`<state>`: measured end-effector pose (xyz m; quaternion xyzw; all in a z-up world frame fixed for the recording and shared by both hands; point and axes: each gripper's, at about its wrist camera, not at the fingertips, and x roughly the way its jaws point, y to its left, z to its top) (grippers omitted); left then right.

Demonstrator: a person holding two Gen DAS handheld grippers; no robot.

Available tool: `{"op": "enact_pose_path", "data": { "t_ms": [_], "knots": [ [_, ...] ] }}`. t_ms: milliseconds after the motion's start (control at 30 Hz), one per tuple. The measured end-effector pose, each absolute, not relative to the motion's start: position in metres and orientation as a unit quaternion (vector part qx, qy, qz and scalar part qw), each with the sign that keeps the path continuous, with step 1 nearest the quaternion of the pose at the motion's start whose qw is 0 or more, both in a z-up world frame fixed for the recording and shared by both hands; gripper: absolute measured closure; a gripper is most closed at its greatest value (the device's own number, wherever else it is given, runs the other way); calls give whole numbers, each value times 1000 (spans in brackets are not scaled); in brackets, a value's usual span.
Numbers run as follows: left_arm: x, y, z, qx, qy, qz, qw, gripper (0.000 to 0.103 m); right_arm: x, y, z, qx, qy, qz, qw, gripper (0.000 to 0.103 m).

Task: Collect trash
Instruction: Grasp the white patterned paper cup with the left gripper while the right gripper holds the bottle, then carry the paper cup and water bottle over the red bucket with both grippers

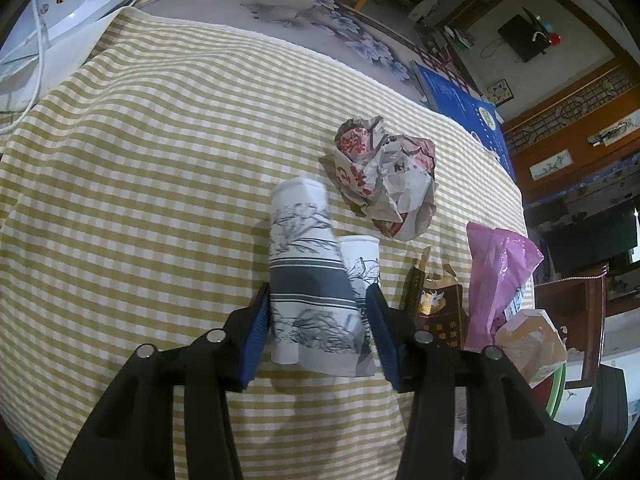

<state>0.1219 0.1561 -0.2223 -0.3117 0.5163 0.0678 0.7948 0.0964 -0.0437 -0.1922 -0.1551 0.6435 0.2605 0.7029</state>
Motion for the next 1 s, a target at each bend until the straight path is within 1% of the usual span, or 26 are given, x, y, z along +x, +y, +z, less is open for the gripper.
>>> {"op": "enact_pose_path", "data": {
  "t_ms": [33,100,300,367,400,433,467,667,1000],
  "knots": [
    [123,157,-222,-312,516,69,795,48,97,-44,-193,-155,644,259,703,49],
    [124,159,-222,-313,514,69,796,48,96,-43,-195,-154,646,256,702,47],
    [132,157,-224,-305,520,59,796,49,92,-41,-202,-156,649,254,700,47],
    [133,156,-225,-305,520,56,796,49,91,-40,-201,-155,648,253,701,49],
    [134,156,-225,-304,520,55,796,52,91,-39,-201,-155,647,254,702,54],
    [135,156,-225,-303,521,55,796,58,90,-37,-201,-155,646,254,703,55],
    [136,156,-226,-303,522,53,795,61,90,-36,-200,-154,645,255,704,55],
    [135,157,-228,-302,520,45,798,63,86,-34,-201,-150,643,254,707,55],
    [107,164,-216,-301,504,51,808,63,77,-38,-188,-134,629,262,720,55]
  ]
}}
